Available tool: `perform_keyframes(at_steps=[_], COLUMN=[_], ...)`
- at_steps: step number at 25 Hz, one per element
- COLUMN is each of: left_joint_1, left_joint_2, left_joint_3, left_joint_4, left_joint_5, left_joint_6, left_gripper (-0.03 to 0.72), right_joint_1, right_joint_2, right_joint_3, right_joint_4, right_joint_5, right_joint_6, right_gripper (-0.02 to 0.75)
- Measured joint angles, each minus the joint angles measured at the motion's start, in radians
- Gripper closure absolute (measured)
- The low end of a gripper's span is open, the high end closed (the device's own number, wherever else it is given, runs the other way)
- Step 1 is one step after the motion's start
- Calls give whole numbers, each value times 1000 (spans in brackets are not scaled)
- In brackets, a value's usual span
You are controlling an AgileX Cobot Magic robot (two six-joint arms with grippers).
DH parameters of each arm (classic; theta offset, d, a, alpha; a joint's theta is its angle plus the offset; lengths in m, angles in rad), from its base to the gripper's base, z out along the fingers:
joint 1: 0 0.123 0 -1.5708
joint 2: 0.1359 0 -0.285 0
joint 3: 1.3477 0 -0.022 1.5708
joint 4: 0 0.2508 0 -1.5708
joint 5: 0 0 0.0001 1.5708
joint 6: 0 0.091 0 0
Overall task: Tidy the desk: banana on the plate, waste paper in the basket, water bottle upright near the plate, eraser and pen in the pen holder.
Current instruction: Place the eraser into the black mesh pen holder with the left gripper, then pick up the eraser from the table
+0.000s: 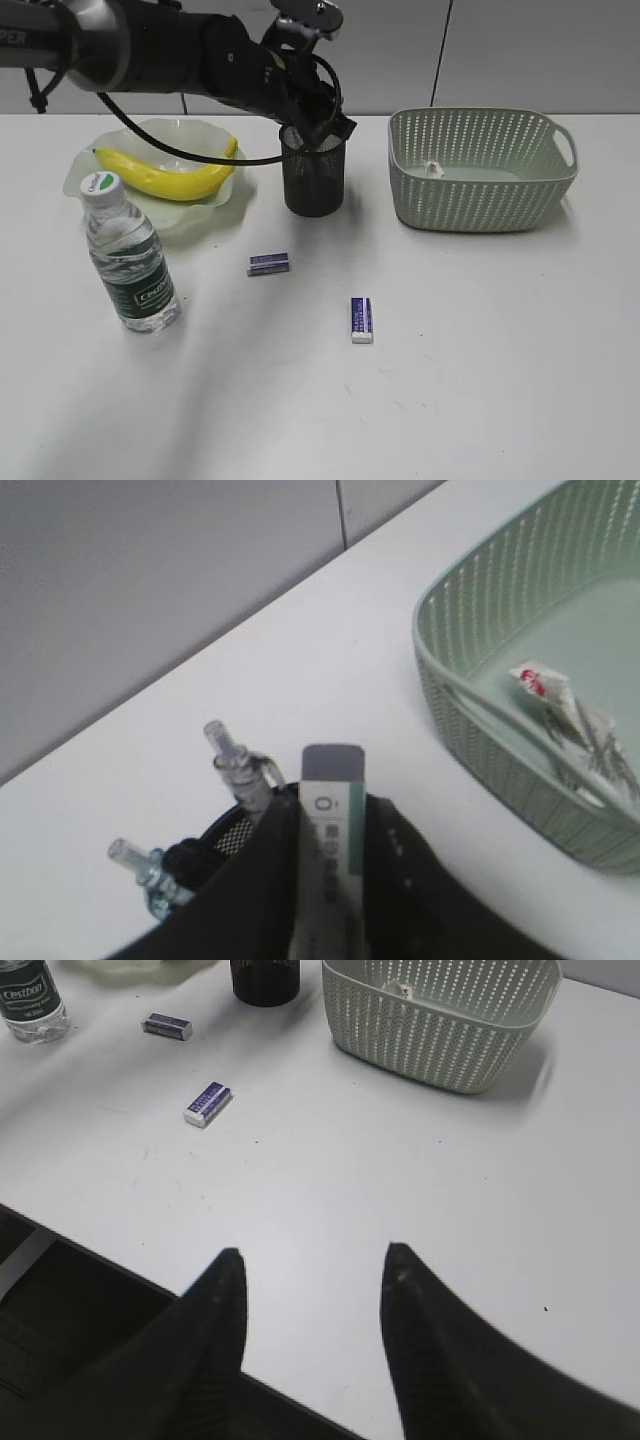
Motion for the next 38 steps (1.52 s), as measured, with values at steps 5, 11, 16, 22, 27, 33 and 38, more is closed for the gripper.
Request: perform_keyframes(at_steps=[5,11,16,22,27,33,38], left_joint_1=[17,30,31,31,31,31,31], left_joint_2=[21,21,21,4,-104,-309,-463], left_joint_3=[0,0,0,0,0,0,0], left_joint_4=[0,0,0,0,1,0,0], left_joint_5=[-10,-31,-33,-36,41,331,616], left_joint_6=[0,0,0,0,0,-4,-22], left_gripper=[546,541,422,374,372,374,379], right_joint_1=[0,0,0,0,0,0,0], right_joint_2=[0,0,0,0,0,0,0], right_joint_3=[0,0,0,0,0,0,0], right_joint_4=[0,0,0,0,0,0,0], right_joint_5=[0,0,0,0,0,0,0], right_joint_6=[0,-1,-1,0,0,0,0], right_gripper=[377,378,378,378,378,378,378])
